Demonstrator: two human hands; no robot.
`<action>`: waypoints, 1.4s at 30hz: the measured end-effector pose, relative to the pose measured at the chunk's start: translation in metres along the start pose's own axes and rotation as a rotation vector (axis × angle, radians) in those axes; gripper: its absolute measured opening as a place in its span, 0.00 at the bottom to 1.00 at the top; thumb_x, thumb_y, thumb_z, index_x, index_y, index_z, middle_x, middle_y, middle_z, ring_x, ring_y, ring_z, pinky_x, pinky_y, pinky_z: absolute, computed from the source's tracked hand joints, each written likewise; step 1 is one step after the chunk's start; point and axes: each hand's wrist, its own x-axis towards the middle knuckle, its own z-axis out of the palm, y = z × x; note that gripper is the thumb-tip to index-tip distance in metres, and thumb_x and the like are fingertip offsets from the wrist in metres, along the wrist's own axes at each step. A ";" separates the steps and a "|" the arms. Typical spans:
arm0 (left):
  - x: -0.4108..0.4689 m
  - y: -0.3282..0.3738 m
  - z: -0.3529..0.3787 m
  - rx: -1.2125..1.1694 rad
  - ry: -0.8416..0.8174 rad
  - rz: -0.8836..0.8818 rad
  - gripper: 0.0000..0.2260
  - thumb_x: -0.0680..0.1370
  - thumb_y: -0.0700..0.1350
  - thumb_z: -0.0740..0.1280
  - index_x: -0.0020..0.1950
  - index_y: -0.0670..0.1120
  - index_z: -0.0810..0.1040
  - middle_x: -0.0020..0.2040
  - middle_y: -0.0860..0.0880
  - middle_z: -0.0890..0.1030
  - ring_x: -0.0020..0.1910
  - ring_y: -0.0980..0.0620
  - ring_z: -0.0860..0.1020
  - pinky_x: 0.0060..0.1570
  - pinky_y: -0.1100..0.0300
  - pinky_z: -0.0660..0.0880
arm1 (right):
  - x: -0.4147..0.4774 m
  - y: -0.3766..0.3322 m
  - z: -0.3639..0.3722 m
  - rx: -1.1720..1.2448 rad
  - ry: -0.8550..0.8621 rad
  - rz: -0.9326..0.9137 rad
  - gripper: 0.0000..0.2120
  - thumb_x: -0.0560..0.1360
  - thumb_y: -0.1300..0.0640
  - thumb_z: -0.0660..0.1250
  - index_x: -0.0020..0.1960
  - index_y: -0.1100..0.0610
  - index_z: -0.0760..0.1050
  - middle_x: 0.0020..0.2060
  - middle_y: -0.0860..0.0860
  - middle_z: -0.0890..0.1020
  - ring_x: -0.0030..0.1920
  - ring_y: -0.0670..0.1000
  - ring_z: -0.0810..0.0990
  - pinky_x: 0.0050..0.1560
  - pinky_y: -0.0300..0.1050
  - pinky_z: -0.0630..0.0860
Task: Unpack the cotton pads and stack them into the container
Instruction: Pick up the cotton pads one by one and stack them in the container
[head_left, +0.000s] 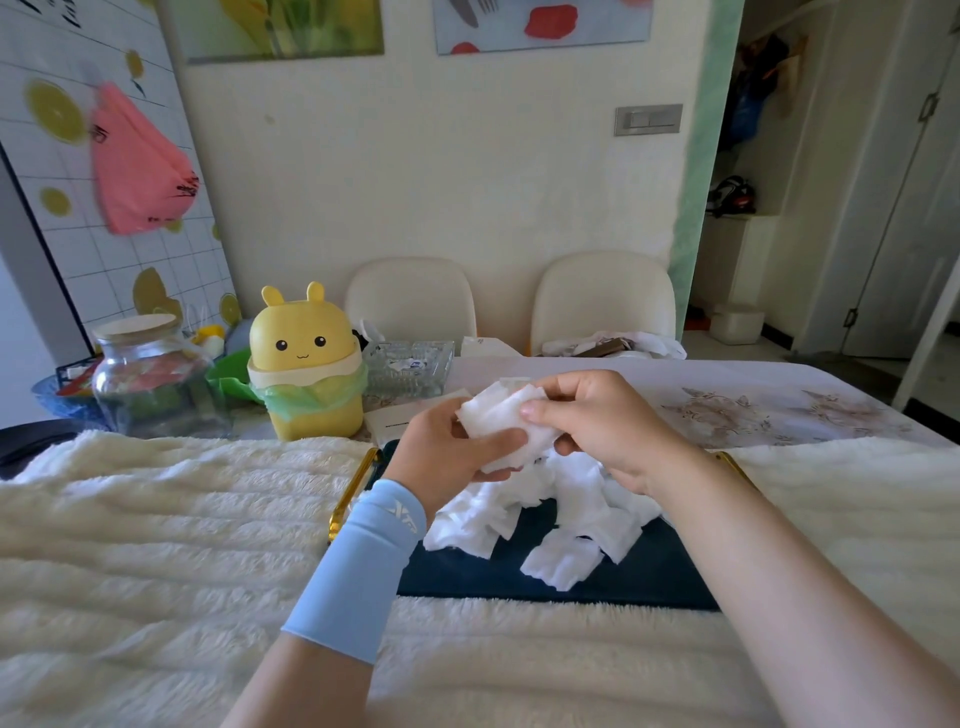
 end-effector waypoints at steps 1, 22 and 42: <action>-0.001 0.000 0.001 -0.004 0.012 0.003 0.16 0.71 0.42 0.78 0.55 0.41 0.80 0.49 0.41 0.85 0.44 0.44 0.86 0.42 0.57 0.82 | 0.000 0.000 0.002 0.022 0.007 0.006 0.09 0.75 0.59 0.75 0.54 0.54 0.84 0.41 0.44 0.85 0.37 0.43 0.79 0.36 0.37 0.74; -0.002 -0.002 -0.005 -0.121 -0.165 -0.139 0.13 0.82 0.45 0.65 0.57 0.37 0.82 0.51 0.36 0.85 0.49 0.41 0.84 0.44 0.56 0.82 | -0.007 -0.012 -0.004 -0.314 -0.099 -0.242 0.21 0.73 0.62 0.76 0.64 0.48 0.81 0.49 0.52 0.84 0.48 0.43 0.82 0.50 0.35 0.79; 0.002 -0.009 -0.011 0.096 -0.110 -0.023 0.11 0.72 0.36 0.75 0.53 0.43 0.83 0.50 0.43 0.86 0.54 0.40 0.83 0.57 0.44 0.79 | 0.002 0.002 -0.026 -0.472 0.024 -0.128 0.04 0.75 0.53 0.75 0.48 0.47 0.83 0.43 0.44 0.85 0.31 0.36 0.77 0.41 0.36 0.73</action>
